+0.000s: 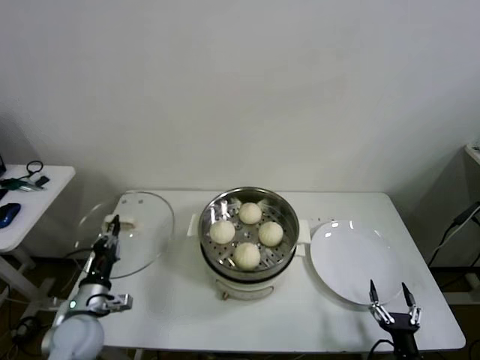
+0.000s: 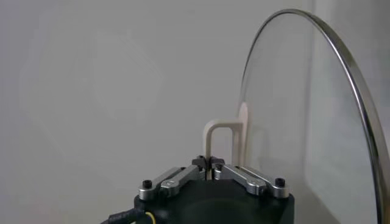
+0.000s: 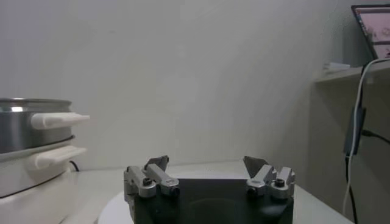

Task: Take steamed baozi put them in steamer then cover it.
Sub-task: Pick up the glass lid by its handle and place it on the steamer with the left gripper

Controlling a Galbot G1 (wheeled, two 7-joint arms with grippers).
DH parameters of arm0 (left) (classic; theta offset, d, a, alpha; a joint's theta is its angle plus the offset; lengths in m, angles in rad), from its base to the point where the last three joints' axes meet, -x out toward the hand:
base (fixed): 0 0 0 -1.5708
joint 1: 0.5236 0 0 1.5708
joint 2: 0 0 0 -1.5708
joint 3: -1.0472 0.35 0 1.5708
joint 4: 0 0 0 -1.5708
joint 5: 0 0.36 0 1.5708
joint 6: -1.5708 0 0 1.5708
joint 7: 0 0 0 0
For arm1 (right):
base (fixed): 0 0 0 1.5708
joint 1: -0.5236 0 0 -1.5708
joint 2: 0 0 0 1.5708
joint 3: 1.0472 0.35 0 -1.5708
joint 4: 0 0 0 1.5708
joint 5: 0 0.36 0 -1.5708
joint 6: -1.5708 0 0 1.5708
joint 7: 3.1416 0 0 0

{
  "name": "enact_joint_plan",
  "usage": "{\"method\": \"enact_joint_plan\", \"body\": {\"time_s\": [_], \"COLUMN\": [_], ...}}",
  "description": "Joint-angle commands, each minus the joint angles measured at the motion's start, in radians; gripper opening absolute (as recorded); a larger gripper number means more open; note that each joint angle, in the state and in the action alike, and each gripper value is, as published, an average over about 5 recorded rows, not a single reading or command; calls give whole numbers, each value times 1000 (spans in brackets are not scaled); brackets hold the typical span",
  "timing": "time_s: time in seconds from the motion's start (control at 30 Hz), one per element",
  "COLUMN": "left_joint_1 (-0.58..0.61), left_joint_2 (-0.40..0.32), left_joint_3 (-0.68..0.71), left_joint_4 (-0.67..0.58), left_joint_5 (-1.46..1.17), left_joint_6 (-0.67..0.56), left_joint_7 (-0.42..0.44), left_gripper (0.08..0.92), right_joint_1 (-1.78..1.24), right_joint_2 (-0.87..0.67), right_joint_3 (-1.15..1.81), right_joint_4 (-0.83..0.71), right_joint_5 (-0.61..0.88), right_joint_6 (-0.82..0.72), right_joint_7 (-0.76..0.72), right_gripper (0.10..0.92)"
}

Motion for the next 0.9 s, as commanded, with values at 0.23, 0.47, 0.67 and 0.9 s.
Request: {"method": "enact_joint_plan", "body": {"time_s": [0.23,0.47,0.67,0.9], "left_joint_1": [-99,-176,-225,-266], "left_joint_2": [-25,-184,-302,-388], "left_joint_3": [377,599,690,745], "left_joint_4": [-339,-280,-217,-126], "left_joint_5": [129,355,446,482], "left_joint_6": [400,470,488,505], "left_joint_7": [302,397,433,427], "left_gripper": [130,130,130,130], "right_joint_1": [27,48,56,59], "right_joint_2": [8,6,6,6], "right_joint_3": [-4,-9,-17,-12], "right_joint_4": [2,-13,-24,-21], "right_joint_5": [-47,-56,-56,-55], "right_joint_6": [-36,-41,-36,-35], "right_joint_7": [15,24,30,32], "right_gripper": [823,823,823,823]}}
